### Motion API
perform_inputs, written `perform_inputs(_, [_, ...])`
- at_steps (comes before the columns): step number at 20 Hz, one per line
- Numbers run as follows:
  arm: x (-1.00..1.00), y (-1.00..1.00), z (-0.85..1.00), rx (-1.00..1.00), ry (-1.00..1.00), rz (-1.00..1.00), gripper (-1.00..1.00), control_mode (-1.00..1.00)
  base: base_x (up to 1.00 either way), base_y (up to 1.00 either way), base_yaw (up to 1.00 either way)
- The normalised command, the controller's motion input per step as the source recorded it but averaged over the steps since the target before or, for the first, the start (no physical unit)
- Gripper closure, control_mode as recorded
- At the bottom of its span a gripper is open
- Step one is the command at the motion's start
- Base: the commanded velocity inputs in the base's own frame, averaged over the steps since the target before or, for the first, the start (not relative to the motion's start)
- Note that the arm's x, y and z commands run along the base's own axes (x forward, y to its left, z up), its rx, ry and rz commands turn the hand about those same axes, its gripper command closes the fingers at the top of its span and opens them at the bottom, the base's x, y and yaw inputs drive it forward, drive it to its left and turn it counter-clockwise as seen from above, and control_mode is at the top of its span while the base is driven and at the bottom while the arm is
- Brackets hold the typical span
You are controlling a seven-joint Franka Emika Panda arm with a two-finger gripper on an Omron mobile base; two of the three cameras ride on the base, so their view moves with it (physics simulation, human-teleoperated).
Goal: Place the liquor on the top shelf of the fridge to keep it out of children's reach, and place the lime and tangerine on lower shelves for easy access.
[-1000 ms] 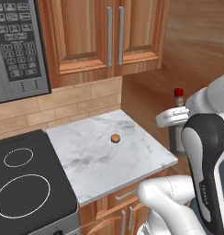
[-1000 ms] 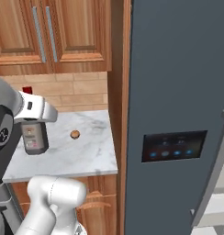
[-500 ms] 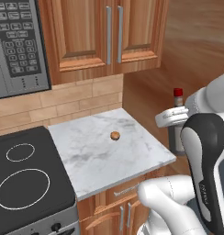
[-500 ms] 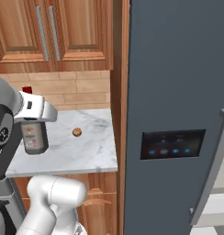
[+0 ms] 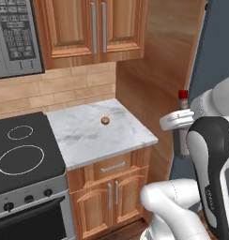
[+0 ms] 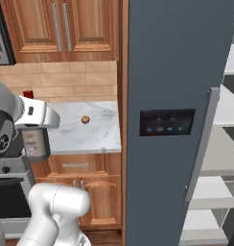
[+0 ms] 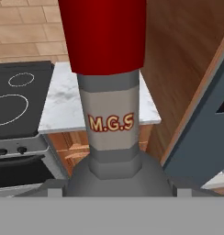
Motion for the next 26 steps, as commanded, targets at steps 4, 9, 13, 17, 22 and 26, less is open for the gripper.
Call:
perform_inputs(4, [0.00, 0.00, 0.00, 0.00, 0.00, 0.00, 1.00, 1.00, -0.04, -0.42, 0.10])
perform_inputs(9, [0.00, 0.00, 0.00, 0.00, 0.00, 0.00, 1.00, 1.00, 0.04, -0.81, 0.15])
perform_inputs(13, [0.00, 0.00, 0.00, 0.00, 0.00, 0.00, 1.00, 1.00, 0.04, -0.99, 0.13])
perform_inputs(17, [0.00, 0.00, 0.00, 0.00, 0.00, 0.00, 1.00, 1.00, 0.01, -0.96, 0.11])
perform_inputs(22, [0.00, 0.00, 0.00, 0.00, 0.00, 0.00, 1.00, 1.00, 0.01, -0.82, 0.07])
perform_inputs(26, [0.00, 0.00, 0.00, 0.00, 0.00, 0.00, 1.00, 1.00, 0.01, -0.64, 0.02])
